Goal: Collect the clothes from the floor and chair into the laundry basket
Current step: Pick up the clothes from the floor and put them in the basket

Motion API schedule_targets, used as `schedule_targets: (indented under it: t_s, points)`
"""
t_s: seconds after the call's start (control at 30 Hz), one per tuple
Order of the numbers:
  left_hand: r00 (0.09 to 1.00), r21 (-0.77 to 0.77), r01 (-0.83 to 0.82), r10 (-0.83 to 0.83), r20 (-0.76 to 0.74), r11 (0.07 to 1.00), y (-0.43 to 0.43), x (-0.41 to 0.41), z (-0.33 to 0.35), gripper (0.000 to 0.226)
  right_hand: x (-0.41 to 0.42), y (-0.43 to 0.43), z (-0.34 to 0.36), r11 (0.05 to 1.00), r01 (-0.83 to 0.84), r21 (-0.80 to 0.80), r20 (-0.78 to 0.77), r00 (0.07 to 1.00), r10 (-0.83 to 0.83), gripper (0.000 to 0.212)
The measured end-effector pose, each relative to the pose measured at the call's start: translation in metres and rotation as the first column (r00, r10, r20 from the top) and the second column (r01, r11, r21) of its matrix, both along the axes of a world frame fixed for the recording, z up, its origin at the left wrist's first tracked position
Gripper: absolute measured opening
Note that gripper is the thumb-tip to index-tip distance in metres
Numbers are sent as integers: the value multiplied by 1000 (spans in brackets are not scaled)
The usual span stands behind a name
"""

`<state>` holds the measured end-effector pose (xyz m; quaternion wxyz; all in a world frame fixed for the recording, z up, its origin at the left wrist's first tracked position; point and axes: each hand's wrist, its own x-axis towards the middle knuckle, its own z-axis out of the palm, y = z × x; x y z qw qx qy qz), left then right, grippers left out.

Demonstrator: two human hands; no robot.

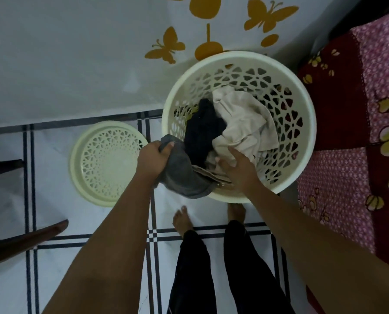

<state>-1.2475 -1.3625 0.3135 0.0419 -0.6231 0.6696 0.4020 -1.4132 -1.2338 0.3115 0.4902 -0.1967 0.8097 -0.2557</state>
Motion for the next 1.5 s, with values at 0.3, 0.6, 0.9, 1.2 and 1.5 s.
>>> schedule_targets:
  t_s: [0.3,0.6,0.9,1.2,1.5]
  points:
    - [732,602,-425,648,-211,676,-7,-69,16,16,-2,-4,13,1000,14,-20,337,942,-7,44]
    - [928,162,-248,282,-243,955,9,-113,1,26,-48,-13,0,869,490,67,-73,871,-486,36]
    - [823,4,-563,561,-89,826,72,-62,0,89,-29,46,27,728,684,48,-273,710,-649,45]
    - [431,644,-627,884,-183,439,94,-30,-20,48,29,65,-6,453,891,38,26,452,-892,57]
    - [329,654,-685,937,-118,322,122,74,-15,52,124,86,-8,360,927,106,118,348,-930,60]
